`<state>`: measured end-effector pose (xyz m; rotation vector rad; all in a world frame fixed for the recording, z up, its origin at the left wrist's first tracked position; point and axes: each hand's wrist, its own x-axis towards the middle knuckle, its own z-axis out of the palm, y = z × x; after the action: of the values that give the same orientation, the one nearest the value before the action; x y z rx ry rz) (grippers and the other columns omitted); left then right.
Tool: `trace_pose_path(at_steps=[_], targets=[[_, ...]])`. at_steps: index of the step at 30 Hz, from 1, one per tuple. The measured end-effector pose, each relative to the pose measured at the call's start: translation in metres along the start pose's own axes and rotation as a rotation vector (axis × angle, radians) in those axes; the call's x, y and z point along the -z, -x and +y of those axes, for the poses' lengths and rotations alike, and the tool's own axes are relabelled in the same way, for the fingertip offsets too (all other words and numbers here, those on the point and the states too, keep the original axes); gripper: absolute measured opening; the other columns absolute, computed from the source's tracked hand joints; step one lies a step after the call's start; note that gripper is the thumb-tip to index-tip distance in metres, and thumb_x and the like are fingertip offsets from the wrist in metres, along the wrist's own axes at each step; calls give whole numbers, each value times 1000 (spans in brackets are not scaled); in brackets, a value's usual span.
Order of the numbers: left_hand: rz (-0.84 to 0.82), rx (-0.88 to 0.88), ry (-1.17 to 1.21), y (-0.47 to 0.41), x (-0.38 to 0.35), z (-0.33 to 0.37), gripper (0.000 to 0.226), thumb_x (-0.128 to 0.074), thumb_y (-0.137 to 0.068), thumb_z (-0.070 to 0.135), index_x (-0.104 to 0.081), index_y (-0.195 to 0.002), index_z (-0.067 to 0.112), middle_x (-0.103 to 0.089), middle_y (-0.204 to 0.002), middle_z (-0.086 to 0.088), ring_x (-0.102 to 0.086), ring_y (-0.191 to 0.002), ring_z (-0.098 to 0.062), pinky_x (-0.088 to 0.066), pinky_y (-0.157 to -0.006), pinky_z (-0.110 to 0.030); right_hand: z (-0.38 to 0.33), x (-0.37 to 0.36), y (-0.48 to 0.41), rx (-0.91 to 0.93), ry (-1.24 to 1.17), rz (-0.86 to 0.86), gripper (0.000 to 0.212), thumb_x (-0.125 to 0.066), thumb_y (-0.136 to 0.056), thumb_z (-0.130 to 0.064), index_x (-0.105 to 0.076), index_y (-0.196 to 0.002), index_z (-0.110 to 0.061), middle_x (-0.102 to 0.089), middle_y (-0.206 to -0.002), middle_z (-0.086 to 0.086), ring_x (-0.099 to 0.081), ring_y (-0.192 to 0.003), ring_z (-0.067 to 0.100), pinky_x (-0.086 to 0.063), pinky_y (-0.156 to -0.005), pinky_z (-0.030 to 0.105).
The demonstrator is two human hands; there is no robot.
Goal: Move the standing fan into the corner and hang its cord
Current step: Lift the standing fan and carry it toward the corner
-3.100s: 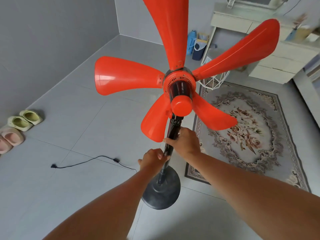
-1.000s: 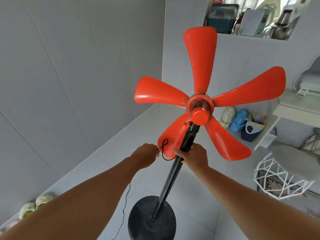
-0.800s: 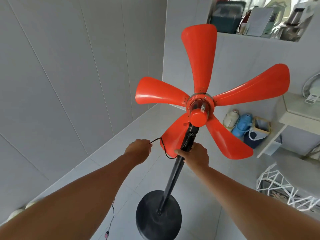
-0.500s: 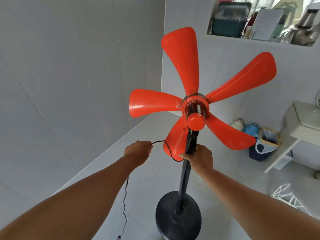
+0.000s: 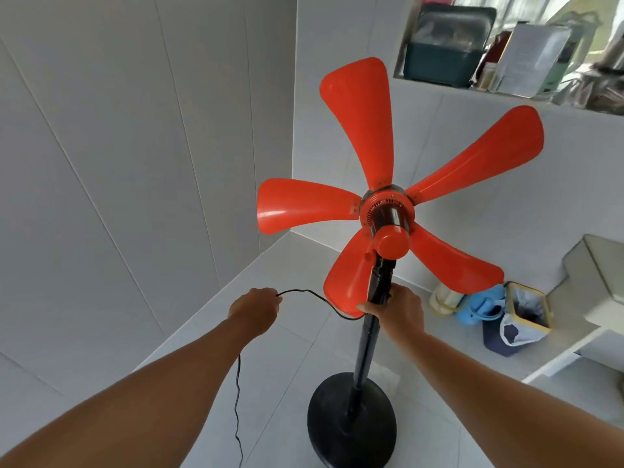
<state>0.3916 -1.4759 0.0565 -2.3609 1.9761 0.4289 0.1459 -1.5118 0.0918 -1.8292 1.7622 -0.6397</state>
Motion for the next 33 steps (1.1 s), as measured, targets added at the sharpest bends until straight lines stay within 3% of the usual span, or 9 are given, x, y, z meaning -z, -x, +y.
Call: trace_pose_path(at_steps=[18,28,33], targets=[[-10,98,21,-372,85,-30,38,-31,-96,2,-61,-118,10,-61,-125,-6,-58,-113,-28,-51,-92,-37,-64,-76,-409,-13,-59,-97,34,-83,-69,-34,-70,-90,-11,-76,-99,5,-70,-95,21,-52,-88,35],[8,241,254,-564,132,-74,34,-35,-100,21,-65,-111,10,-66,-115,-13,-64,-102,-31,-50,-90,-38,-119,-133,-594,-29,-52,-90,37,-84,-66,-37,-70,-91,-12,-76,-97,5,-71,-92,22,-55,-90,39],[-23,256,252,-653,147,-85,34,-34,-97,12,-63,-113,8,-65,-119,-10,-62,-108,-29,-51,-91,-37,-136,-155,-688,-14,-50,-121,37,-84,-66,-37,-70,-91,-13,-77,-98,3,-71,-91,21,-54,-88,36]])
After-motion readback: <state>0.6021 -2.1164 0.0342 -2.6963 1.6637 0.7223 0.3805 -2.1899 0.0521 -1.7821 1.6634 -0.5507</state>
